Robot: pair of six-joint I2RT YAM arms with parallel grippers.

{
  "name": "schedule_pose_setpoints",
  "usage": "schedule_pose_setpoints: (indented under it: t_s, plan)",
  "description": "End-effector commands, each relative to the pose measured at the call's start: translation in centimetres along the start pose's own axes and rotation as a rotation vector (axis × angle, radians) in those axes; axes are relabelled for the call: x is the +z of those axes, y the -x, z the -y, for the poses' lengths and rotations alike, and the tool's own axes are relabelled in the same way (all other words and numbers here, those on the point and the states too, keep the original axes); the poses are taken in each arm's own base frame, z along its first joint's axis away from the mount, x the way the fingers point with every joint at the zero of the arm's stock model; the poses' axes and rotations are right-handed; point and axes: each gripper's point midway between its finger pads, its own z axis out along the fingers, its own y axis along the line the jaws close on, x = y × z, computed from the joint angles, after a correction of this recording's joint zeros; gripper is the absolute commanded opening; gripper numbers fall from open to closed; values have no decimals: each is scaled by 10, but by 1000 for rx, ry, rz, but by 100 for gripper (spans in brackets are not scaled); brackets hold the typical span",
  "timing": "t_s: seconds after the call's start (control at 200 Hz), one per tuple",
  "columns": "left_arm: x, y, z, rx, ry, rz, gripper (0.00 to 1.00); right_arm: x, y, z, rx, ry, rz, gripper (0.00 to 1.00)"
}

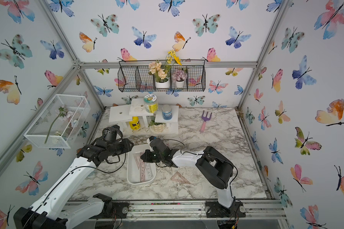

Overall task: Put the scattered rulers into the storage box
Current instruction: Place the ruler in the storage box, then move the ruler to the center of the board.

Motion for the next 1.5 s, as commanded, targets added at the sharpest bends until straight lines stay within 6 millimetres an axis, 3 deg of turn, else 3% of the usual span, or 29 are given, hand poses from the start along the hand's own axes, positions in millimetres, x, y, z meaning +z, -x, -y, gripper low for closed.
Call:
schedule_pose_setpoints:
  t_s: [0.0, 0.055, 0.145, 0.205, 0.35, 0.541, 0.666, 0.831, 1.011, 1.121, 1.322, 1.497]
  plan:
    - [1, -4, 2, 2, -24, -22, 37, 2, 5, 5, -58, -64, 9, 3]
    - [2, -4, 3, 3, -26, -22, 37, 1, 7, 3, -79, -73, 10, 13]
    - [2, -4, 4, 4, -28, -25, 37, -7, 13, -1, -113, -89, 31, 42]
    - [2, -3, 5, 4, -31, -25, 37, -16, 19, -5, -142, -105, 56, 57]
    - [1, -2, 6, 4, -40, -20, 38, -43, 39, -14, -209, -166, 136, 69]
    - [8, -6, 7, 6, -53, -34, 38, -89, 60, -15, -268, -296, 251, 72]
    - [15, -8, 11, 11, -71, -61, 38, -113, 68, 1, -266, -392, 288, 74]
    - [22, -11, 19, 16, -97, -85, 38, -138, 70, 48, -188, -516, 275, 71]
    - [33, -27, 40, 48, -125, -125, 38, -159, 61, 102, -110, -634, 216, 59]
    - [43, -44, 56, 74, -143, -161, 38, -163, 48, 125, -98, -690, 164, 55]
    - [58, -66, 79, 108, -171, -212, 38, -151, 21, 150, -73, -724, 53, 46]
    - [61, -70, 84, 118, -173, -222, 37, -135, 19, 159, -70, -743, 1, 39]
